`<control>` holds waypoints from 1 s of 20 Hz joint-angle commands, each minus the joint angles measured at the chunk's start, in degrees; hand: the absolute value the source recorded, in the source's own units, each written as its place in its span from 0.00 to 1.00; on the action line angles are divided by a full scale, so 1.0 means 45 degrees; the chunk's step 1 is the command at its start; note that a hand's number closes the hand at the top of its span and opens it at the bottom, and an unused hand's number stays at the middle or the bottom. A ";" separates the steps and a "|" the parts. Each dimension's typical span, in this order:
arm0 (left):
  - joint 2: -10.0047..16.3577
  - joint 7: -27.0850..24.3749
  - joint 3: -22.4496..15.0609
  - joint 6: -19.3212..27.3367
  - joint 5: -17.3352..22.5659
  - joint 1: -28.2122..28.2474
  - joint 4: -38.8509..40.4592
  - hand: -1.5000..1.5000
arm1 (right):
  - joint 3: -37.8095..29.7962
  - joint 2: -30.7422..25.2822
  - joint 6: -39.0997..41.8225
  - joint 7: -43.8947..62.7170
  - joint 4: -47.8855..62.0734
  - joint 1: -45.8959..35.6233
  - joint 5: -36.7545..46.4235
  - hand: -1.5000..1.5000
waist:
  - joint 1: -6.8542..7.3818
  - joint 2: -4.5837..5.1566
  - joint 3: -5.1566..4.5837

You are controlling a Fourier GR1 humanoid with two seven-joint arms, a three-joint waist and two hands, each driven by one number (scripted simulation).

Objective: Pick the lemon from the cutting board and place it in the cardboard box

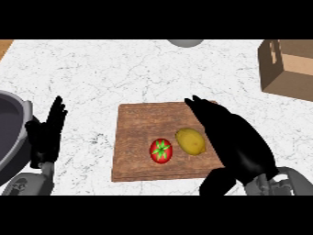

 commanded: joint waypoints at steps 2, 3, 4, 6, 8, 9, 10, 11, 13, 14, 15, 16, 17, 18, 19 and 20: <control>-0.0005 -0.0263 0.0546 -0.0664 0.0133 -0.0491 0.1068 0.50 | 0.0568 0.0829 -0.0084 0.0463 0.1267 0.0108 0.1665 0.00 | -0.0045 0.0030 0.0000; 0.0145 0.0107 0.0248 -0.0331 0.0025 0.0577 -0.0702 0.50 | 0.0790 0.1423 0.0822 0.2588 0.0429 -0.0436 0.1119 0.00 | 0.0058 -0.0034 -0.0002; -0.0027 0.0442 0.0064 -0.0158 -0.0199 0.0272 -0.0650 0.50 | 0.0544 0.1055 0.0774 0.1791 0.0833 -0.0142 0.1297 0.00 | 0.0007 -0.0014 0.0003; 0.0212 -0.0336 0.0666 -0.0736 -0.0025 0.0035 0.0559 0.50 | 0.0430 0.1060 0.1119 0.1996 0.0358 0.0170 0.1220 0.00 | -0.0093 -0.0002 -0.0003; -0.0351 -0.0090 0.0220 -0.0226 -0.0210 0.0645 -0.0627 0.50 | 0.0999 0.1594 0.0623 0.1957 0.0739 0.0601 0.1916 0.00 | -0.0021 -0.0019 0.0004; 0.0340 0.0283 0.0468 -0.0635 -0.0095 0.0759 -0.1005 0.50 | 0.0255 0.1617 0.0989 0.1767 0.1546 -0.0105 0.1569 0.00 | 0.0052 -0.0010 0.0005; -0.0085 0.0159 0.0591 -0.0329 -0.0271 0.0058 -0.0083 0.50 | 0.0965 0.1418 0.0455 0.1206 0.1121 0.0957 0.2367 0.00 | -0.0074 0.0003 0.0005; -0.0409 -0.0305 0.0480 -0.0420 -0.0360 0.0252 0.0314 0.50 | 0.0889 0.2391 0.0419 0.1588 0.1779 0.0188 0.2596 0.00 | -0.0028 0.0012 0.0001; -0.0296 -0.0062 0.0480 -0.0499 -0.0459 0.0309 -0.0026 0.50 | 0.0639 0.2320 0.0945 0.1757 0.1496 0.0274 0.2587 0.00 | -0.0041 0.0001 0.0002; -0.0089 -0.0525 0.1026 -0.0890 -0.0188 -0.0217 0.0980 0.50 | 0.0157 0.2537 0.1182 0.1485 0.2269 -0.0238 0.2186 0.00 | -0.0045 0.0027 -0.0003; -0.0386 0.0032 0.0586 -0.0635 -0.0355 -0.0150 0.0347 0.50 | 0.0634 0.2916 0.0702 0.1755 0.2514 0.0082 0.2726 0.00 | -0.0033 0.0013 0.0001; -0.0429 -0.0032 0.0595 -0.0376 -0.0557 0.0233 0.0022 0.50 | 0.0216 0.2515 0.1187 0.1696 0.1838 0.0283 0.2583 0.00 | -0.0043 -0.0003 0.0004; -0.0578 -0.0104 0.0694 -0.0392 -0.0583 -0.0421 0.0767 0.50 | 0.0431 0.3143 0.0668 0.1532 0.2830 0.0054 0.2967 0.00 | -0.0049 0.0020 0.0001; -0.0321 -0.0275 0.0963 -0.0905 -0.0307 -0.0386 0.0903 0.50 | 0.0199 0.2927 0.1425 0.1960 0.2170 -0.0087 0.2790 0.00 | -0.0071 0.0008 -0.0002; -0.0810 -0.0298 0.0371 -0.0321 -0.0747 0.0446 0.0138 0.50 | -0.0197 0.2631 0.1841 0.2028 0.1805 -0.0055 0.2492 0.00 | -0.0042 -0.0013 0.0002; -0.0630 -0.0512 0.0601 -0.0505 -0.0693 0.0451 0.0287 0.50 | -0.0029 0.2438 0.0868 0.0935 0.2634 0.0528 0.3159 0.00 | -0.0028 0.0006 0.0005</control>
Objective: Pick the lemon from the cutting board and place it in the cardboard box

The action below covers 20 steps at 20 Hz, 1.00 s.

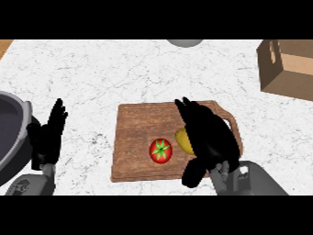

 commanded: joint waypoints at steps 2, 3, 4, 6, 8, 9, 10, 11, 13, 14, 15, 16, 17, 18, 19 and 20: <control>0.0523 0.0018 0.0585 -0.0705 0.0287 0.0181 -0.0150 0.50 | -0.0311 0.0390 0.0825 0.1061 0.0802 -0.0148 0.0499 0.00 | 0.0042 0.0004 0.0002; -0.0600 -0.0551 -0.0191 0.0209 -0.0500 0.0147 0.0275 0.50 | -0.0106 0.0657 0.1043 0.1600 0.0495 -0.0225 0.0695 0.00 | -0.0014 0.0002 -0.0001; 0.0015 0.0357 -0.0061 0.0040 -0.0389 0.0443 -0.0798 0.50 | -0.0405 0.0434 0.1407 0.1419 0.0505 -0.0316 0.0573 0.00 | 0.0041 -0.0014 0.0005; -0.0344 0.0116 -0.0016 0.0143 -0.0460 0.0482 -0.0555 0.50 | -0.0624 0.0425 0.1408 0.0676 0.1020 -0.0105 0.0668 0.00 | 0.0019 0.0002 0.0004; -0.0135 0.0599 0.0381 -0.0025 -0.0379 -0.0728 -0.0074 0.50 | -0.0756 0.0452 0.1364 0.0248 0.1359 -0.0085 0.0926 0.00 | -0.0020 0.0015 0.0004; 0.0149 0.0645 0.0544 -0.0508 -0.0218 -0.0711 0.0144 0.50 | -0.0252 0.0872 0.0971 0.0468 0.1576 0.0002 0.1573 0.00 | -0.0010 0.0014 0.0003; -0.0339 -0.0031 0.0279 -0.0272 -0.0390 0.0082 -0.0255 0.50 | -0.0193 0.1031 0.0859 0.0065 0.2157 0.0002 0.1769 0.00 | 0.0040 0.0012 0.0003; -0.0086 0.0243 0.0324 -0.0511 -0.0350 0.0357 -0.0630 0.50 | -0.0245 0.0685 0.0881 -0.0047 0.1538 0.0826 0.1784 0.00 | 0.0014 0.0000 0.0006; 0.0041 0.0300 0.0783 -0.0767 -0.0249 0.0001 -0.0059 0.50 | -0.0513 0.0980 0.1629 0.0327 0.0956 0.0740 0.1749 0.00 | -0.0014 0.0001 0.0004; -0.0192 0.0250 0.0653 -0.0412 -0.0470 0.0063 -0.0214 0.50 | -0.0502 0.1012 0.0643 -0.0781 0.2564 0.0525 0.2332 0.00 | 0.0030 0.0015 0.0006; -0.0138 0.0230 0.0801 -0.0750 -0.0499 0.0012 -0.0042 0.50 | -0.1182 0.1223 0.1074 -0.1015 0.2551 0.0102 0.2270 0.00 | 0.0023 0.0013 0.0005; -0.1172 0.0377 -0.0101 0.0565 -0.1229 0.0235 -0.0476 0.50 | -0.1145 0.0883 0.1337 -0.0936 0.2407 0.0184 0.2109 0.00 | 0.0018 0.0009 0.0007; 0.0173 0.0327 0.1082 -0.1186 -0.0256 -0.0108 0.0027 0.50 | -0.0765 0.1026 0.0714 -0.1289 0.2522 0.0904 0.2649 0.00 | 0.0006 0.0012 0.0005; -0.0433 -0.0250 0.0834 -0.0920 -0.0591 0.0252 -0.0018 0.50 | -0.1072 0.1148 0.1146 -0.1447 0.2470 0.0774 0.2721 0.00 | 0.0010 0.0010 0.0005; -0.0084 -0.0002 0.1134 -0.1093 -0.0354 0.0119 -0.0022 0.50 | -0.1425 0.1650 0.1378 -0.1072 0.3445 -0.0207 0.2605 0.00 | 0.0046 0.0017 0.0004; -0.0737 0.0700 0.0301 -0.0191 -0.1047 0.0496 -0.1112 0.50 | -0.1109 0.1828 0.2211 -0.0004 0.1616 0.0450 0.2426 0.00 | 0.0010 -0.0010 0.0006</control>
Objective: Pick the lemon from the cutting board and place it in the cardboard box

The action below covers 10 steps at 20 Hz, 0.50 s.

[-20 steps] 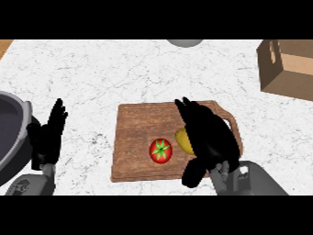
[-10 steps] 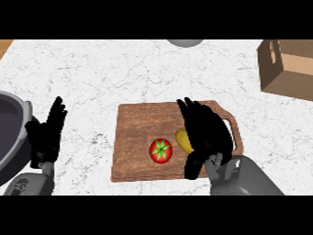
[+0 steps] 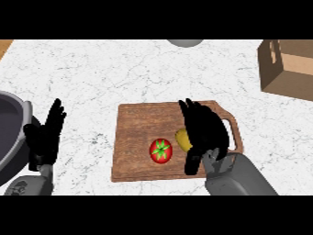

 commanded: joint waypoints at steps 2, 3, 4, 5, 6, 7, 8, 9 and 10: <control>-0.0202 0.1331 -0.0259 0.0437 -0.0506 0.0095 -0.1517 0.50 | -0.0197 -0.0192 0.0527 -0.0023 -0.0463 0.0866 0.0442 0.00 | -0.0012 -0.0020 0.0004; 0.0144 0.0898 0.0353 0.0034 -0.0331 -0.1125 0.0166 0.50 | -0.0241 0.0762 -0.0736 -0.0683 0.2304 -0.0411 0.0990 0.00 | 0.0025 0.0027 0.0000; -0.0493 -0.0041 0.0119 0.0272 -0.0581 -0.0195 0.0130 0.50 | -0.0497 0.0194 0.0122 -0.0646 0.1204 0.0207 0.0884 0.00 | -0.0009 0.0005 -0.0002; -0.0155 0.0370 0.0456 -0.0266 -0.0325 0.0063 -0.0275 0.50 | -0.0514 0.0281 0.0207 -0.0766 0.0544 0.0703 0.1031 0.00 | -0.0010 -0.0004 -0.0001; 0.0020 0.0344 0.0552 -0.0531 -0.0322 0.0145 -0.0453 0.50 | -0.0566 0.0502 -0.0285 -0.1128 0.1208 0.0530 0.1348 0.00 | 0.0005 -0.0001 0.0000; 0.0038 0.0905 0.0639 -0.0439 -0.0286 0.0056 -0.0849 0.50 | -0.0812 0.0652 -0.0189 -0.1115 0.1572 0.0234 0.1423 0.00 | 0.0014 -0.0001 0.0000; -0.0911 0.0032 -0.0077 0.0191 -0.0792 0.0452 -0.0459 0.50 | -0.0975 0.0798 -0.0506 -0.1379 0.2490 -0.0273 0.1443 0.00 | 0.0034 0.0009 0.0000; -0.0518 -0.0438 0.0582 -0.0333 -0.0562 0.0016 0.0447 0.50 | -0.0384 0.1016 0.0055 -0.0399 0.1727 -0.0202 0.1213 0.00 | 0.0004 0.0005 -0.0003; -0.0774 0.0921 -0.0086 0.0195 -0.0998 0.0499 -0.1405 0.50 | -0.0744 0.0922 0.0534 -0.0705 0.0733 0.0323 0.1387 0.00 | -0.0001 -0.0011 0.0001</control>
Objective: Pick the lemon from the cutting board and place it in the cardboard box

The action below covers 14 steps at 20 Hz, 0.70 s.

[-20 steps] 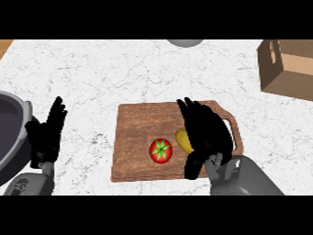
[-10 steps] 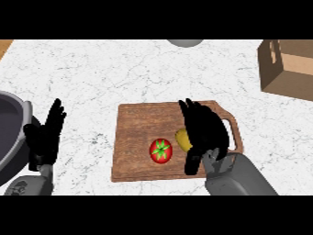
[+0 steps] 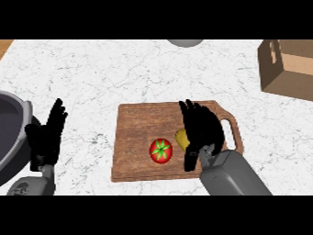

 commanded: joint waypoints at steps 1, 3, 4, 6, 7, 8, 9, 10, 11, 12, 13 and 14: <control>-0.0003 -0.0302 0.0574 -0.0226 -0.0026 -0.0429 0.0455 0.50 | 0.0533 0.0377 -0.0229 -0.0054 -0.0156 0.0676 0.0621 0.00 | -0.0028 -0.0003 -0.0001; -0.0432 0.0282 0.0071 0.0176 -0.0422 -0.0440 -0.0033 0.50 | 0.0250 0.0263 -0.1338 -0.1167 0.1365 0.0687 0.1024 0.00 | -0.0008 0.0006 0.0001; -0.0164 0.0040 0.0414 -0.0283 -0.0411 -0.0149 0.0012 0.50 | -0.0192 0.0246 -0.0078 -0.0834 0.0280 0.0734 0.0829 0.00 | -0.0021 -0.0004 0.0000; -0.0404 -0.0340 0.0323 -0.0027 -0.0594 -0.0588 0.0717 0.50 | -0.0319 0.0357 -0.0172 -0.1728 0.1247 -0.0240 0.0636 1.00 | -0.0008 0.0009 -0.0001; -0.0274 -0.0345 0.0349 -0.0436 -0.0198 -0.0057 0.0425 0.50 | -0.0465 0.0259 -0.1494 -0.2957 0.2478 -0.0754 0.0710 1.00 | 0.0087 0.0032 0.0002; -0.0149 -0.0306 0.0474 -0.0433 -0.0214 0.0148 0.0097 0.50 | 0.0289 0.0027 -0.2103 -0.3151 0.1656 0.0456 0.1273 1.00 | 0.0026 0.0005 0.0002; -0.0098 -0.0099 0.0473 -0.0738 -0.0129 -0.0063 0.0243 0.50 | -0.0232 -0.0139 -0.0919 -0.2495 0.0620 -0.0149 0.1119 1.00 | -0.0015 -0.0006 -0.0001; -0.0258 -0.0257 0.0474 -0.0240 -0.0416 -0.0103 0.0175 0.50 | 0.0162 0.0102 -0.1775 -0.2696 0.1135 -0.0160 0.1689 1.00 | 0.0005 -0.0001 0.0000; -0.0027 0.0052 0.0767 -0.0562 -0.0203 -0.0840 0.0727 0.50 | 0.0269 -0.0052 -0.2448 -0.3233 0.1361 0.0265 0.1927 1.00 | -0.0029 0.0007 0.0000; -0.0404 -0.0033 0.0635 -0.0046 -0.0624 -0.1171 0.1153 0.50 | -0.0157 0.0381 -0.1906 -0.2847 0.1942 -0.0713 0.1832 1.00 | -0.0015 0.0011 -0.0001; -0.0373 -0.0314 0.0518 -0.0474 -0.0444 -0.0377 0.0579 0.50 | 0.0496 0.0384 -0.2212 -0.2177 0.1424 -0.0673 0.1557 1.00 | 0.0021 0.0000 -0.0001; -0.0390 -0.0685 0.0543 -0.0540 -0.0367 0.0702 -0.0139 0.50 | 0.0174 0.0387 -0.2295 -0.2922 0.1717 -0.0313 0.2044 1.00 | 0.0036 -0.0006 0.0000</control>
